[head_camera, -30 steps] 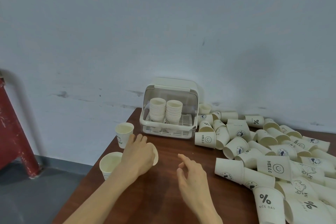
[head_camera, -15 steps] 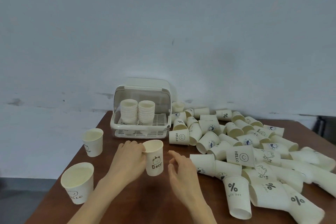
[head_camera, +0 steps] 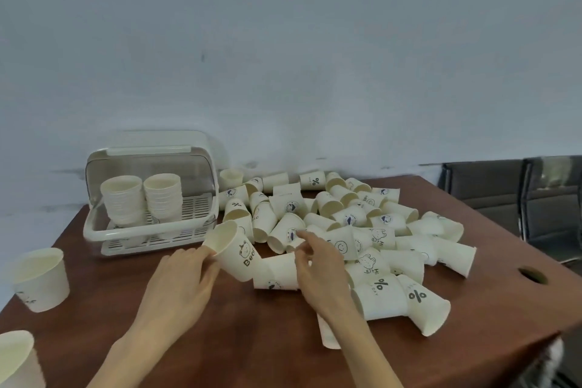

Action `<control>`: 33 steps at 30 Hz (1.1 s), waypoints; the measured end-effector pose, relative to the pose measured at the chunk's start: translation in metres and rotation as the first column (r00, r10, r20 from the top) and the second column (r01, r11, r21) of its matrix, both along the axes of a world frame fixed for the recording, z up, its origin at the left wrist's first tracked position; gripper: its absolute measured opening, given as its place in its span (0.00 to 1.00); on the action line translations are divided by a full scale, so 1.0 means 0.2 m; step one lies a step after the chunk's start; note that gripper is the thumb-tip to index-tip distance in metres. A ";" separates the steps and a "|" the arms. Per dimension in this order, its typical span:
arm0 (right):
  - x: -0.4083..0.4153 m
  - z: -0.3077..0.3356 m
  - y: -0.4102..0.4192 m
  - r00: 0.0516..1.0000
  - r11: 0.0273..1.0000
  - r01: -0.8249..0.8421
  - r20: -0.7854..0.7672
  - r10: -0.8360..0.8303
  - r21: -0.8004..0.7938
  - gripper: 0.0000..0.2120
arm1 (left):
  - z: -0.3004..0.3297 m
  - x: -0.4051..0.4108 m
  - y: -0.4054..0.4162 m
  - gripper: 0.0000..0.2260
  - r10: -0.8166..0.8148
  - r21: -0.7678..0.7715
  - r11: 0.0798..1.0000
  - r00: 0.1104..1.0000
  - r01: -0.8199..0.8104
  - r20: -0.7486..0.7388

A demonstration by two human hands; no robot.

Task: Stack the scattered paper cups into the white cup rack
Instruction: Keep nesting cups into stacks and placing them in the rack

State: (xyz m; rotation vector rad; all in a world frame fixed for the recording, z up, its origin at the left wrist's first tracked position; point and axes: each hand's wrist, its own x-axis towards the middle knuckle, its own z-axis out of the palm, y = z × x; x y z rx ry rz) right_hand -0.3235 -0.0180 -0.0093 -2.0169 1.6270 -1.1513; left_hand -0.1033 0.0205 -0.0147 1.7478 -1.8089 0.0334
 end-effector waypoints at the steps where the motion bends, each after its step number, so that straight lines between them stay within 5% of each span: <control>1: -0.05 0.01 -0.02 0.999 0.999 0.039 0.004 -0.039 -0.003 0.18 | 0.01 -0.03 -0.01 0.03 -0.014 -0.006 1.000 1.000 0.014 -0.017; 10: -0.34 0.00 -0.12 0.945 0.945 0.326 -0.035 -0.326 0.024 0.17 | 0.03 -0.23 -0.07 0.03 -0.010 -0.034 0.999 0.992 0.006 -0.129; 22: -0.37 -0.02 -0.22 0.915 0.885 0.388 -0.221 -0.337 0.258 0.14 | 0.01 -0.24 -0.05 0.05 0.036 -0.018 0.999 0.991 -0.039 -0.128; 33: -0.29 0.03 -0.22 0.905 0.897 0.424 -0.014 -0.426 0.128 0.09 | 0.04 -0.22 -0.02 0.04 0.042 -0.031 0.998 0.989 -0.047 -0.140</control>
